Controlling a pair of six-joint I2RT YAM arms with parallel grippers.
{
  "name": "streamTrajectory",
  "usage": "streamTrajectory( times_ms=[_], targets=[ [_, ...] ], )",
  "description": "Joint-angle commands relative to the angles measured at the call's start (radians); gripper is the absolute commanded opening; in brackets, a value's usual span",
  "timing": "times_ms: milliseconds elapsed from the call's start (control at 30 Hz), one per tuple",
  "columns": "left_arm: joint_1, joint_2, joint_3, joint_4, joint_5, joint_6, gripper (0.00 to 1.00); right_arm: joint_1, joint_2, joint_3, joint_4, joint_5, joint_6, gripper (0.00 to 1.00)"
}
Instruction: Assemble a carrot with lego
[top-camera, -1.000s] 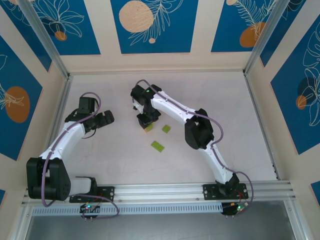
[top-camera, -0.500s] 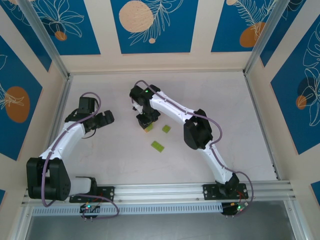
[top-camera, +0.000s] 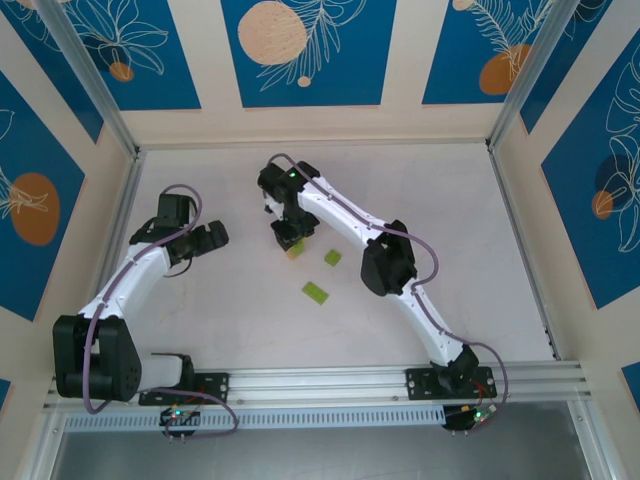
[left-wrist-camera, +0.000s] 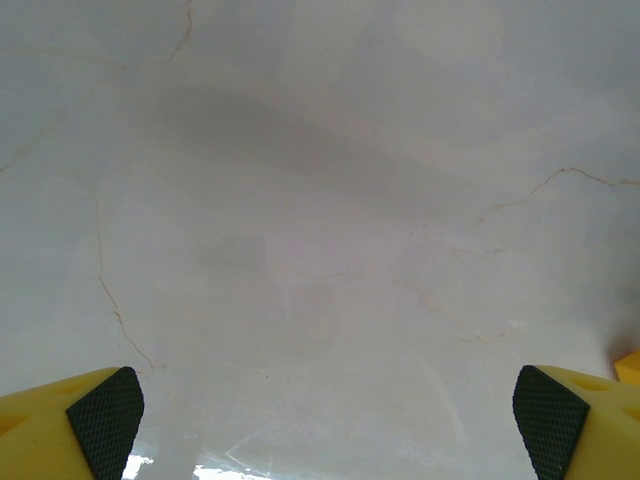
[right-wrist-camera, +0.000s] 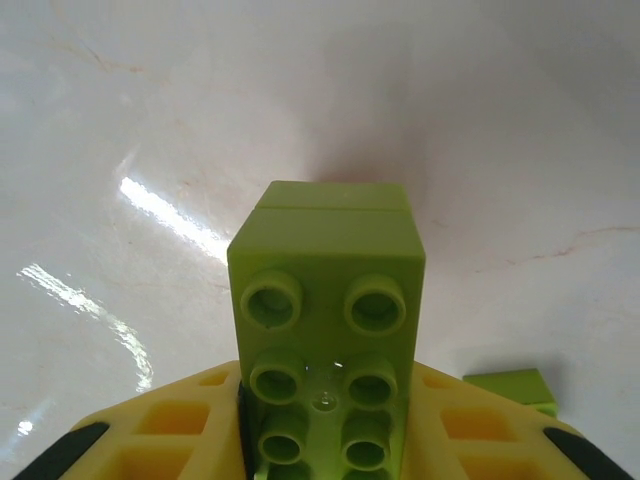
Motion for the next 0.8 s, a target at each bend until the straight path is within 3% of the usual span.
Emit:
streamTrajectory(
  times_ms=[0,467,600,767],
  targets=[
    [0.018,-0.009,0.015,-0.016,0.015,0.005,0.97,-0.007,-0.041,0.022,-0.042,0.005,0.031,0.34],
    [0.018,-0.005,0.017,-0.018,0.015,0.005,0.98,-0.007,-0.048,-0.114,-0.002,-0.003,0.024,0.35],
    [0.018,0.0,0.017,-0.017,0.015,0.005,0.98,-0.007,-0.058,-0.12,0.008,0.002,0.021,0.43],
    [0.018,0.001,0.018,-0.016,0.015,0.005,0.98,-0.008,-0.09,-0.121,0.033,0.002,0.018,0.6]
  ],
)
